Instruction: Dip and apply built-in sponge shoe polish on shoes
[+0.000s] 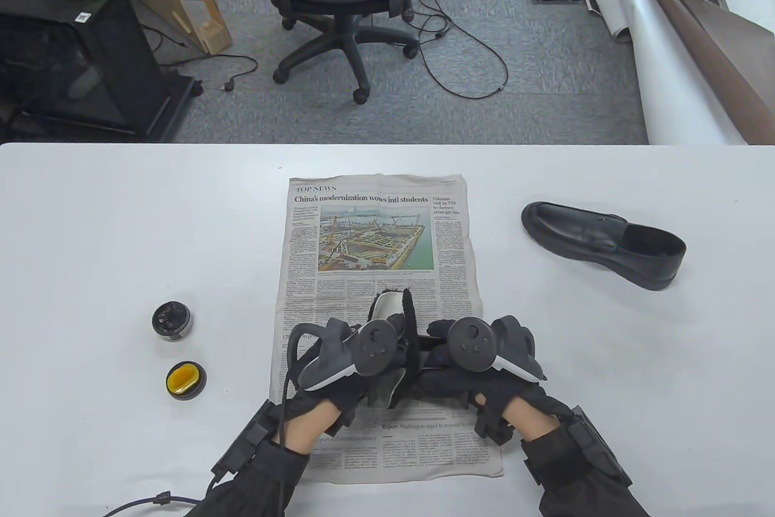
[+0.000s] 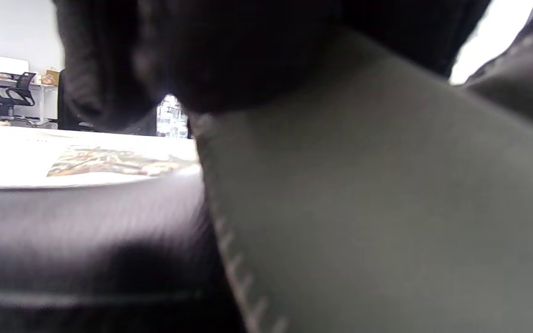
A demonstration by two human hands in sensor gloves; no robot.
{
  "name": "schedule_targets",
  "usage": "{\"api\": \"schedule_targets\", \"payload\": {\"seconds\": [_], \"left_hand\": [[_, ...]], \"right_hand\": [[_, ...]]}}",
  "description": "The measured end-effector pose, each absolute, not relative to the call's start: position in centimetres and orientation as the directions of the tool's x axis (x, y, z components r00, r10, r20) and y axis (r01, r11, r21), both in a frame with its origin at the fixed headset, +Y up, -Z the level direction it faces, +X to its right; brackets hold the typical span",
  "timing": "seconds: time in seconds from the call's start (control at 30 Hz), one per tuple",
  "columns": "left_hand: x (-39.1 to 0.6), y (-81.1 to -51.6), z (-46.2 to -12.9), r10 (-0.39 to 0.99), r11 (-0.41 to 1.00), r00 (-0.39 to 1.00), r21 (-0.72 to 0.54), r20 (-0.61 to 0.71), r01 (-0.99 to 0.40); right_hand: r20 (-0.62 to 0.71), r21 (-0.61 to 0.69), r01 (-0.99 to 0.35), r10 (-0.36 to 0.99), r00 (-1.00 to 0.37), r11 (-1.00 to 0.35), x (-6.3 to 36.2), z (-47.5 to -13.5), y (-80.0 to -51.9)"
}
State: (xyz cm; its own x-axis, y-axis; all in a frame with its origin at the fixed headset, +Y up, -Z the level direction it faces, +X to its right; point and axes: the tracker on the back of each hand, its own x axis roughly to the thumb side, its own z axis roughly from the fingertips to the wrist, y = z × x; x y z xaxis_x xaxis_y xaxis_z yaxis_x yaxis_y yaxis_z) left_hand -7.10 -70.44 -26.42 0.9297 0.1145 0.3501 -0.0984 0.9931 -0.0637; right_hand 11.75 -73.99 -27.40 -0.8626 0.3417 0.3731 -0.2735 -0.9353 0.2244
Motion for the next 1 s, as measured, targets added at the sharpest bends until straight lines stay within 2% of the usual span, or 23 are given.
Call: {"api": "schedule_targets", "payload": {"seconds": [0.13,0.2,0.33,0.4,0.73,0.83,0.9,0.97,1.0], "left_hand": [[-7.6,-70.7,-26.8,0.112,0.988,0.947,-0.134,0.302,-0.074],[-8.1,-70.8,-27.0,0.054,0.988,0.958,-0.156,0.282,-0.01],[-9.8,-71.0,-27.6,0.036,0.97,0.974,-0.242,0.222,0.019],[-10.9,-71.1,-27.9,-0.031,0.958,0.979,-0.272,0.2,0.086],[-16.0,-71.0,-28.9,-0.066,0.918,0.991,-0.382,0.114,0.105],[-15.1,-70.0,-28.8,-0.092,0.95,0.985,-0.284,0.145,0.13],[-13.4,-69.2,-28.5,-0.018,0.969,0.978,-0.239,0.206,0.068],[-10.8,-68.7,-28.3,0.111,0.965,0.956,-0.261,0.273,-0.037],[-9.8,-68.7,-28.3,0.124,0.962,0.949,-0.268,0.29,-0.044]], "right_hand": [[0.375,0.224,-0.271,0.339,-0.863,-0.936,11.7,-27.4,-74.0],[0.375,0.223,-0.271,0.339,-0.863,-0.936,11.7,-27.4,-74.0],[0.375,0.224,-0.271,0.339,-0.863,-0.936,11.7,-27.4,-74.0],[0.374,0.221,-0.27,0.338,-0.864,-0.937,11.7,-27.3,-74.0],[0.376,0.222,-0.273,0.341,-0.862,-0.936,11.7,-27.4,-74.0],[0.38,0.221,-0.272,0.34,-0.86,-0.937,11.7,-27.4,-74.0],[0.38,0.221,-0.272,0.339,-0.861,-0.937,11.7,-27.4,-74.0],[0.38,0.226,-0.272,0.342,-0.859,-0.935,11.7,-27.4,-74.0],[0.379,0.227,-0.272,0.342,-0.86,-0.935,11.7,-27.4,-74.0]]}}
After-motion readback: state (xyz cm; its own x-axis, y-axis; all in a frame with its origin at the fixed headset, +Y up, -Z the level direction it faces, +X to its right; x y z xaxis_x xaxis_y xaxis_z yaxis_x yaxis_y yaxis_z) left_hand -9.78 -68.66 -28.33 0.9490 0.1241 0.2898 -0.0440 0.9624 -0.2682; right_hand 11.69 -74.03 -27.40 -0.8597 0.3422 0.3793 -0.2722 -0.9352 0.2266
